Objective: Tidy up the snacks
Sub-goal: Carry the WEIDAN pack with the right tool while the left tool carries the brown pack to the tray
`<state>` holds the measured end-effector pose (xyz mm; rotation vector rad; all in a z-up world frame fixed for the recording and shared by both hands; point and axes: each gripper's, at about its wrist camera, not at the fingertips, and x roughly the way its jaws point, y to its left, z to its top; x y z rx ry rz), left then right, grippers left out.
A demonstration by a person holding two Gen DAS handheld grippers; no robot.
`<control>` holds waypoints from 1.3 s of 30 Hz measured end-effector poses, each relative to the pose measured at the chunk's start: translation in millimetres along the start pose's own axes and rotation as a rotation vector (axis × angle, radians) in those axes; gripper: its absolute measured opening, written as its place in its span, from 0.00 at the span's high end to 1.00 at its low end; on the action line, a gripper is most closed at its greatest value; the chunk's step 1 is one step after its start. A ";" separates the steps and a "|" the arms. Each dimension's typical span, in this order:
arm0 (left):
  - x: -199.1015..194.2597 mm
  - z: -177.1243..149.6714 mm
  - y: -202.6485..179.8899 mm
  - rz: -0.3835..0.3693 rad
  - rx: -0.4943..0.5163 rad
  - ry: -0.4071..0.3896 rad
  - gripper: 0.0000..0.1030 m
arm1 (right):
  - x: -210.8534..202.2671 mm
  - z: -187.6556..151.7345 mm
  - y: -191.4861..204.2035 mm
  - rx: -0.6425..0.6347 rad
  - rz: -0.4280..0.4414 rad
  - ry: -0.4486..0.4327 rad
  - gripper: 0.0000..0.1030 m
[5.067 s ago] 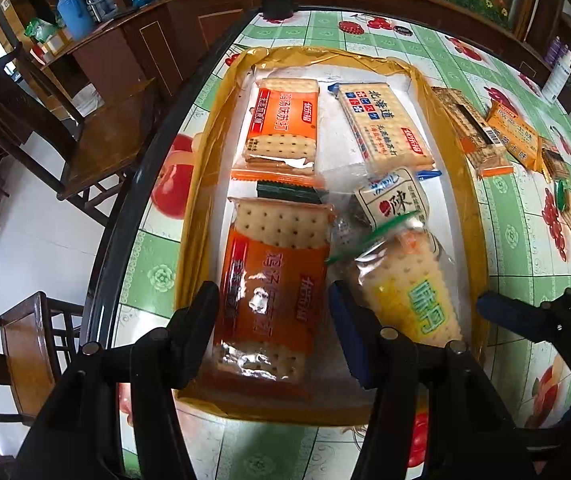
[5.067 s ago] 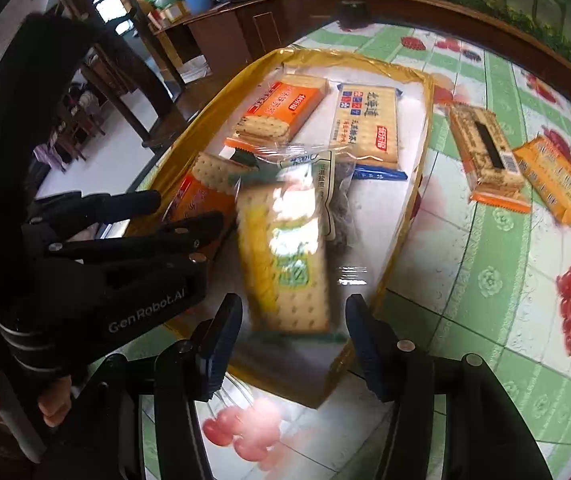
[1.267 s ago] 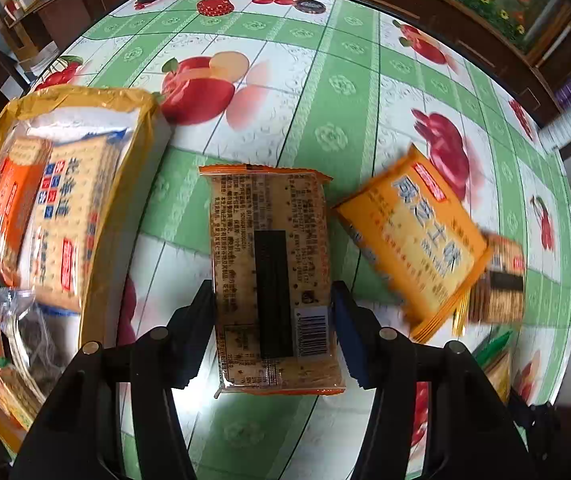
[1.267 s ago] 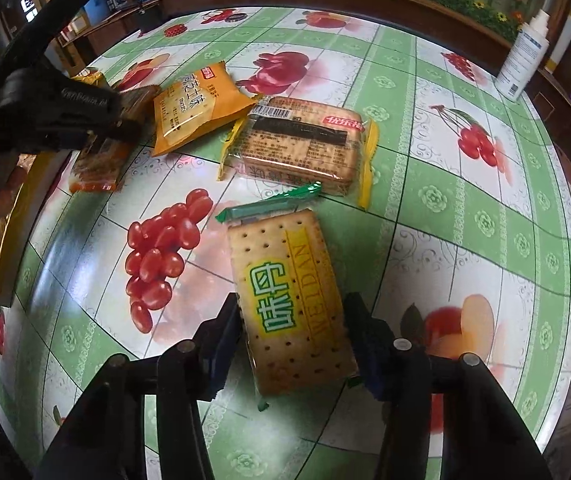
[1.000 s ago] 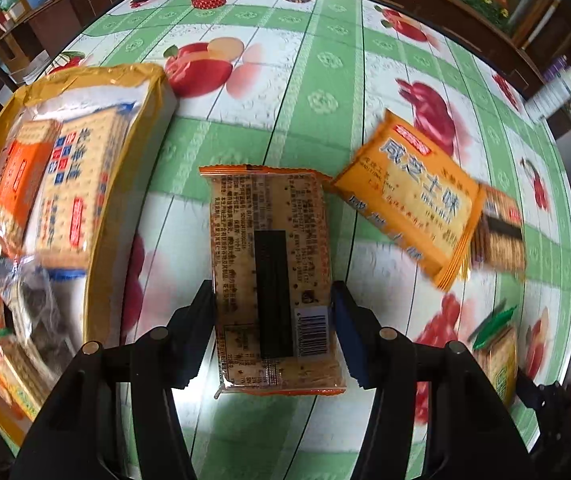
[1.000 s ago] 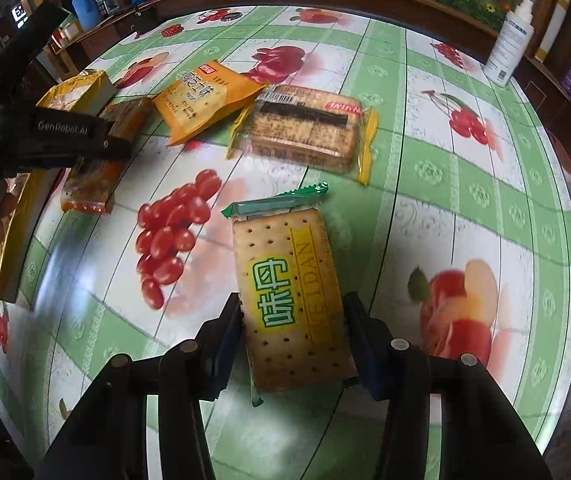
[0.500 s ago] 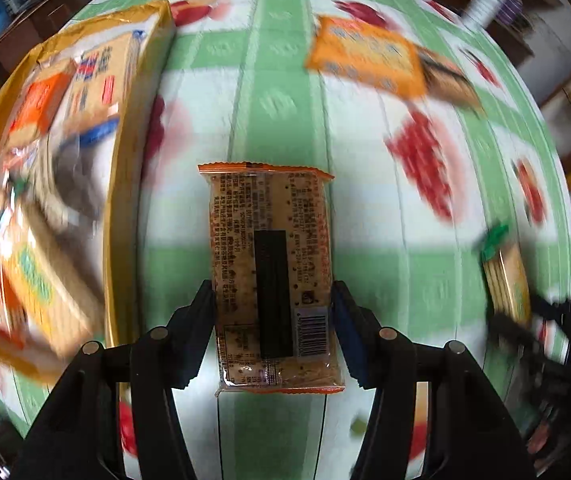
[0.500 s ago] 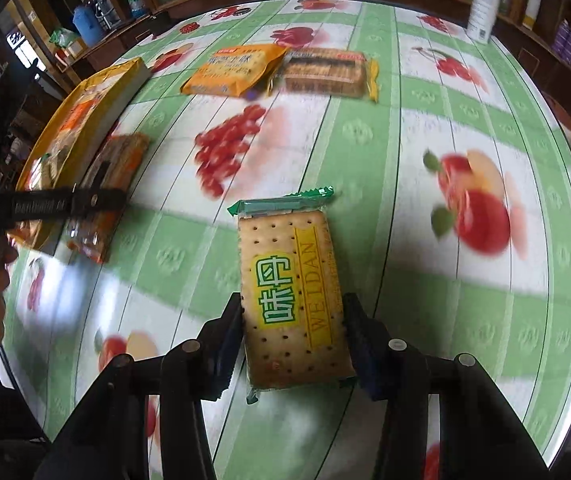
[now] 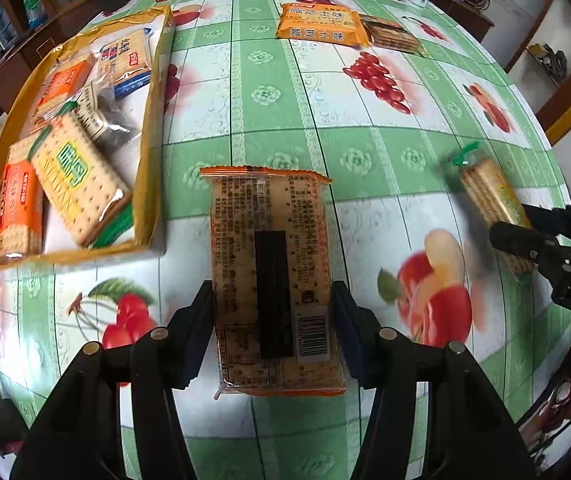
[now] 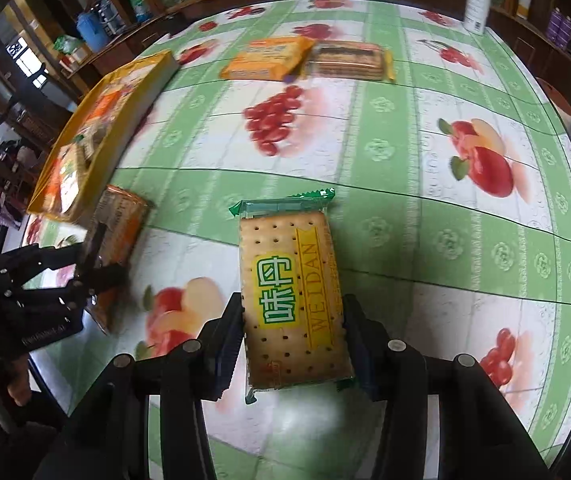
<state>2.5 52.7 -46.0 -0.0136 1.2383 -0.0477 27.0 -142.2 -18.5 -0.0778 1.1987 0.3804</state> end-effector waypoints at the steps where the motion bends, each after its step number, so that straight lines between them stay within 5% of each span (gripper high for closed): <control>1: -2.6 -2.6 0.4 0.003 0.006 -0.009 0.47 | 0.0 -0.9 5.5 -0.007 0.003 0.007 0.53; 23: -61.0 5.0 57.4 -0.015 -0.032 -0.137 0.47 | -9.5 45.6 122.5 -0.126 0.128 -0.014 0.53; 39: -34.5 132.2 189.5 0.169 -0.179 -0.179 0.46 | 38.6 178.8 209.4 -0.143 0.114 -0.111 0.53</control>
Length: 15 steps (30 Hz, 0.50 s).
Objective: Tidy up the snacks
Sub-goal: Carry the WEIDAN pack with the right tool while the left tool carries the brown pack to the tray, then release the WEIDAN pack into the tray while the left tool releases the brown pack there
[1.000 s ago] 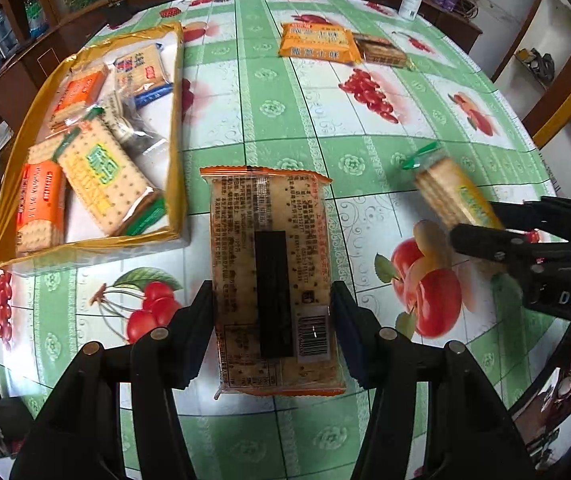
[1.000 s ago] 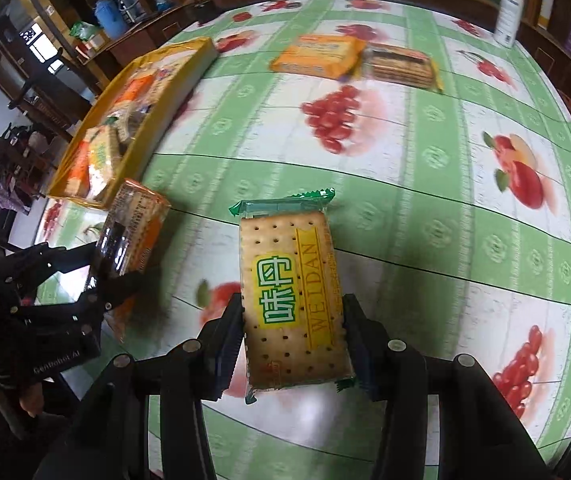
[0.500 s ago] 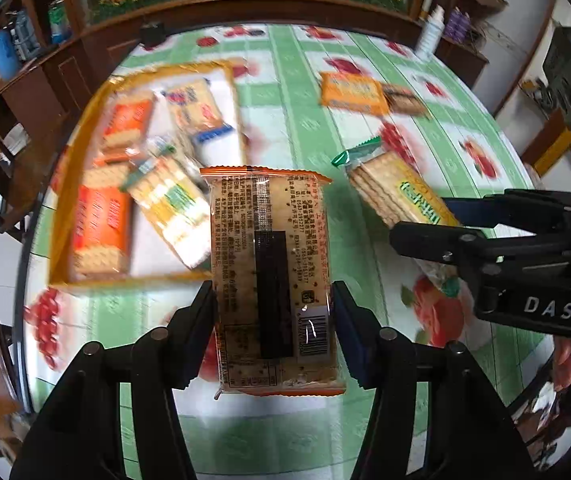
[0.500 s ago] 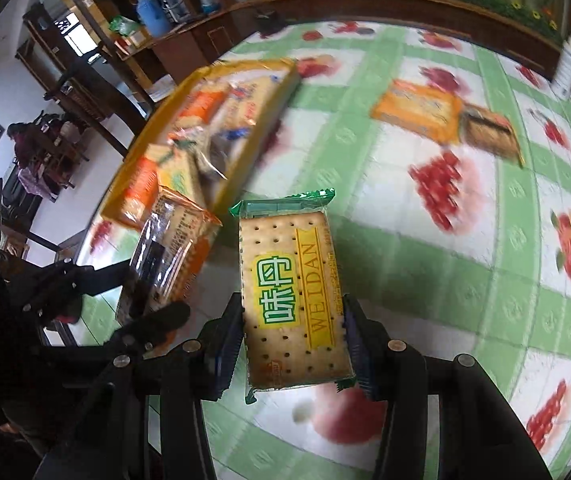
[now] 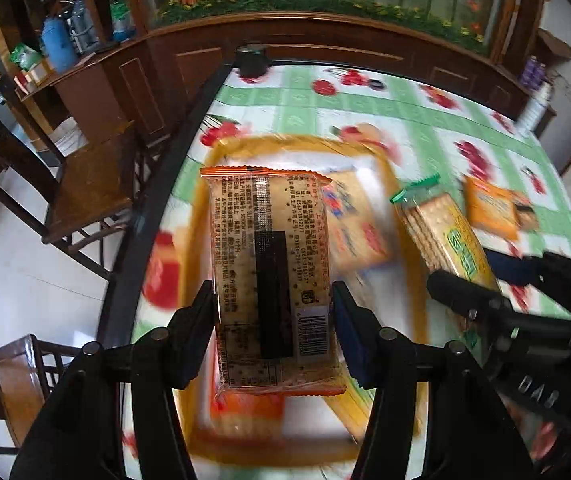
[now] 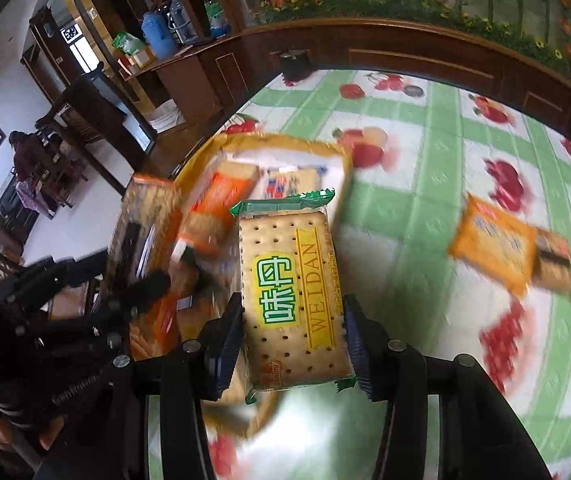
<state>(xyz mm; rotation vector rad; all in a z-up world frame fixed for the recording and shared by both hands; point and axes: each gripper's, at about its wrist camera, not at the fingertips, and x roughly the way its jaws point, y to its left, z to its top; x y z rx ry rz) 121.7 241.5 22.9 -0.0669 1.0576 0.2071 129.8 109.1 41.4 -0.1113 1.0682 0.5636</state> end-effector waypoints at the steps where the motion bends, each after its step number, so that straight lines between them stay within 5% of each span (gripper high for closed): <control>1: 6.9 5.2 0.8 0.014 0.003 0.008 0.46 | 7.5 6.8 0.7 0.008 -0.007 -0.002 0.53; 15: 60.9 33.0 16.0 0.089 0.007 0.057 0.46 | 82.6 46.0 11.6 -0.003 -0.101 0.031 0.53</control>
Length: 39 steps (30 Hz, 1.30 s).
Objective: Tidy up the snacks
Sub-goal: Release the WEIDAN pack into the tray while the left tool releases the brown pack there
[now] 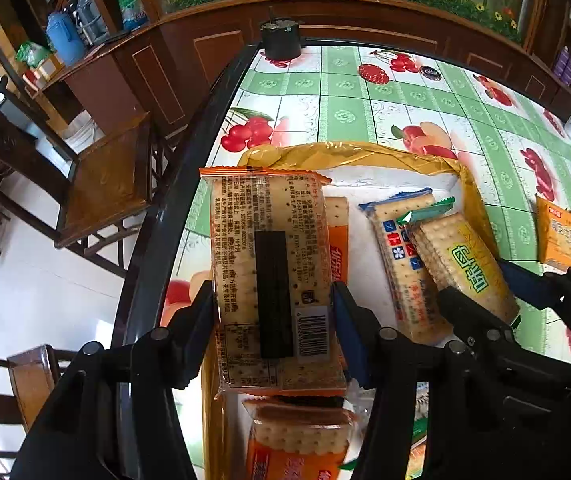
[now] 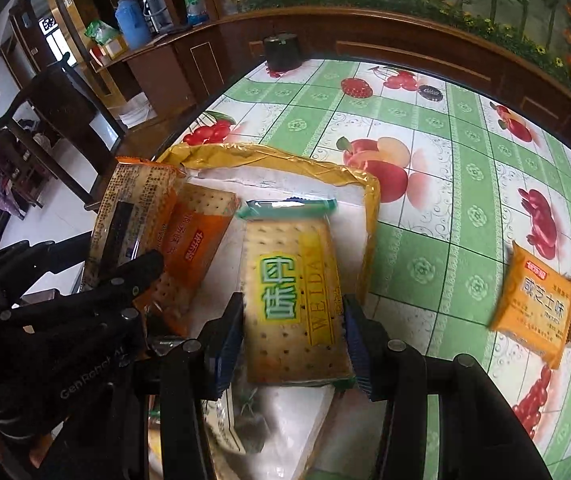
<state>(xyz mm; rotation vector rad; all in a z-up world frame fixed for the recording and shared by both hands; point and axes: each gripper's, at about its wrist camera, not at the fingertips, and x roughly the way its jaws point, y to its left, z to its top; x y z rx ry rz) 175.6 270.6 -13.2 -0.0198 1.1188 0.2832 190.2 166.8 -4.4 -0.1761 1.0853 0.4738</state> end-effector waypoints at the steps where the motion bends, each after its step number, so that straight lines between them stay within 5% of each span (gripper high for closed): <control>1: 1.8 1.4 0.3 0.010 0.002 0.002 0.46 | 1.4 0.6 0.8 -0.005 -0.006 -0.001 0.53; 18: -6.4 -5.4 -6.1 0.111 0.034 0.011 0.46 | -11.9 1.5 -1.9 -0.036 -0.013 -0.029 0.50; 29: -43.8 -20.9 -22.3 0.075 -0.006 -0.049 0.46 | -43.0 -20.0 -26.7 -0.009 -0.006 -0.045 0.49; 39: -76.6 -57.0 -80.1 -0.029 -0.001 -0.059 0.46 | -69.0 -68.5 -60.1 -0.025 0.003 -0.032 0.48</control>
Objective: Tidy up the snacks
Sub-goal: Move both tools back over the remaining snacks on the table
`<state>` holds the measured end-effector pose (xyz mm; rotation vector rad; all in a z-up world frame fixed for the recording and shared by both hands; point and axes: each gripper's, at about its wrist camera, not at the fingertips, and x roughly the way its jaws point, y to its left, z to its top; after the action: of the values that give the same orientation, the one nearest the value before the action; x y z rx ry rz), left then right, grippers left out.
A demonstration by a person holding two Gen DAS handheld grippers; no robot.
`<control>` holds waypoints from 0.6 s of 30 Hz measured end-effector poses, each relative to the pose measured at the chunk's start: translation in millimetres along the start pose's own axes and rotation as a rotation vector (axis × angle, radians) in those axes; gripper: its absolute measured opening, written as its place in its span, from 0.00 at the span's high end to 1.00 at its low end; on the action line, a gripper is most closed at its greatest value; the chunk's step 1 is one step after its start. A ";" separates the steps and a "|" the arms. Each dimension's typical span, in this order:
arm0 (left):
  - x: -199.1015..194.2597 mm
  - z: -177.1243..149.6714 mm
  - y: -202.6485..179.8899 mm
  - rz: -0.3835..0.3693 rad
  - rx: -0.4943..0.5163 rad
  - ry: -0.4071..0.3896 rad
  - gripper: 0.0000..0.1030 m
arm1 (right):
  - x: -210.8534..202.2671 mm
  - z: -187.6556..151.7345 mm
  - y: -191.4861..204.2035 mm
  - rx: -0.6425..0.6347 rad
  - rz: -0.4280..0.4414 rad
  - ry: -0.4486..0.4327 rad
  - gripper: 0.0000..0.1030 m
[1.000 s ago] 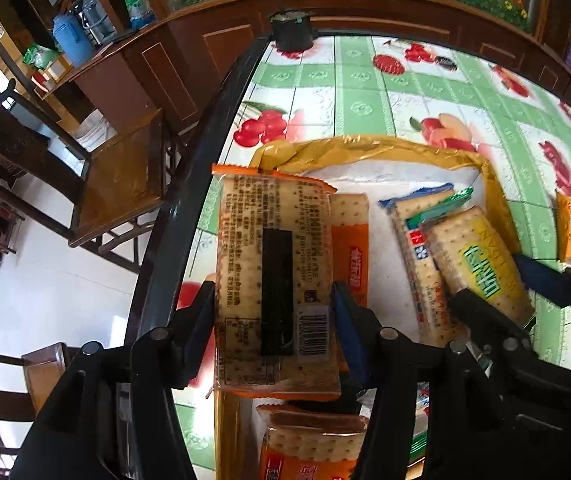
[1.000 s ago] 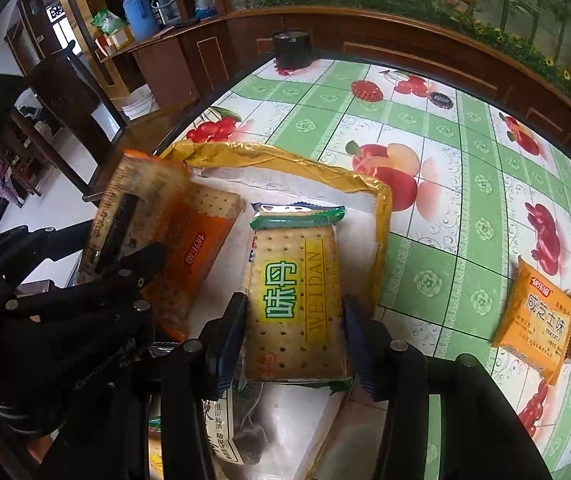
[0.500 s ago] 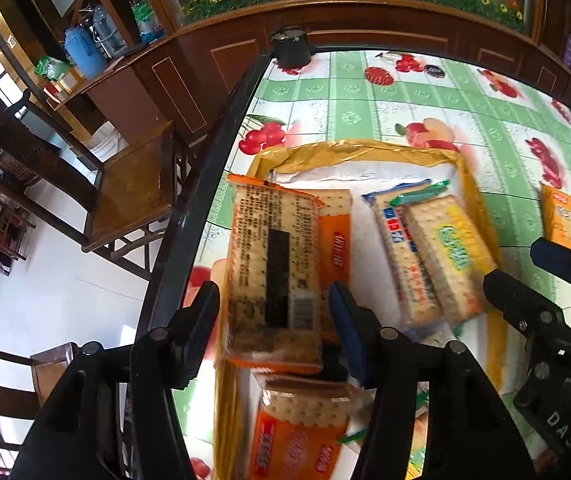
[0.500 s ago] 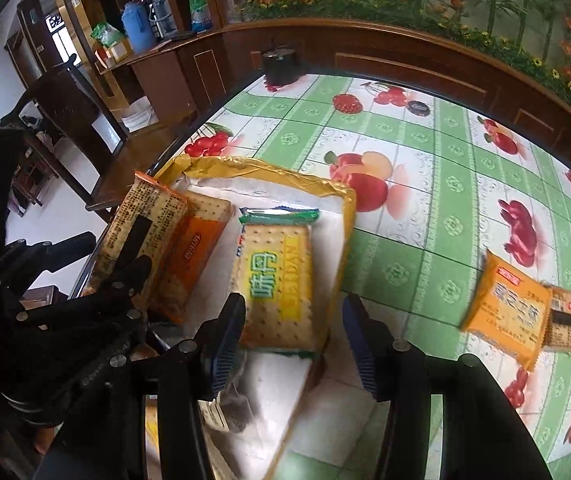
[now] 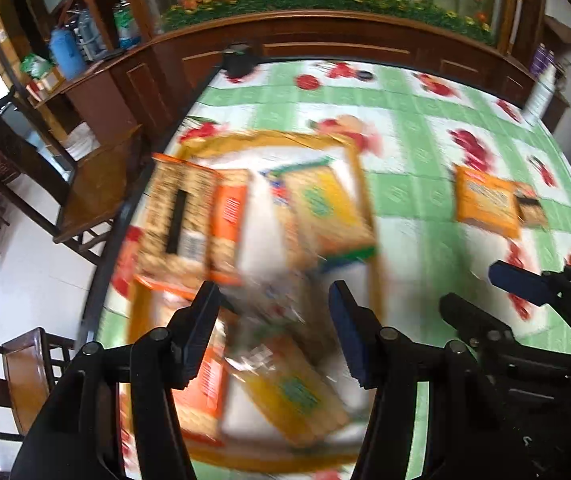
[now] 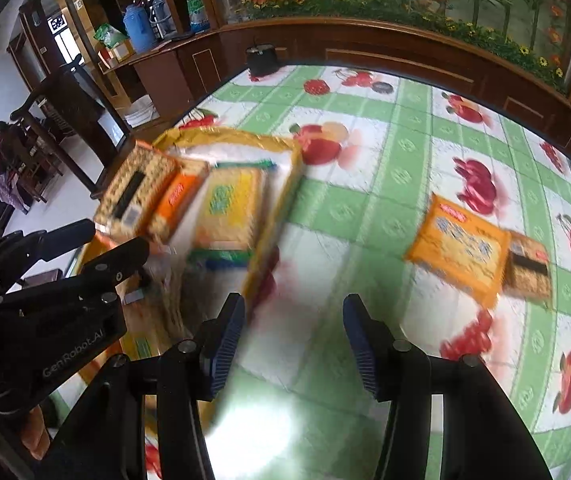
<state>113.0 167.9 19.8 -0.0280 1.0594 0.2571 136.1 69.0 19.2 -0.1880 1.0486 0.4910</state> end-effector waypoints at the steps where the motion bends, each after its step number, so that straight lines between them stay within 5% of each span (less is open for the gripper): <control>1: -2.3 -5.2 -6.9 -0.012 -0.002 0.006 0.46 | -2.9 -6.2 -4.3 -0.002 -0.002 0.002 0.48; 5: -6.9 -32.7 -44.8 -0.097 0.020 0.053 0.46 | -14.8 -40.7 -31.2 0.021 0.011 0.018 0.42; 18: 10.8 -67.7 -146.5 -0.156 0.126 0.125 0.46 | -33.6 -144.9 -155.5 0.180 -0.035 0.105 0.42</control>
<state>92.5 18.1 -37.6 -0.0140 1.1895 0.0475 82.7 -132.0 -36.1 -0.0735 1.1840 0.3555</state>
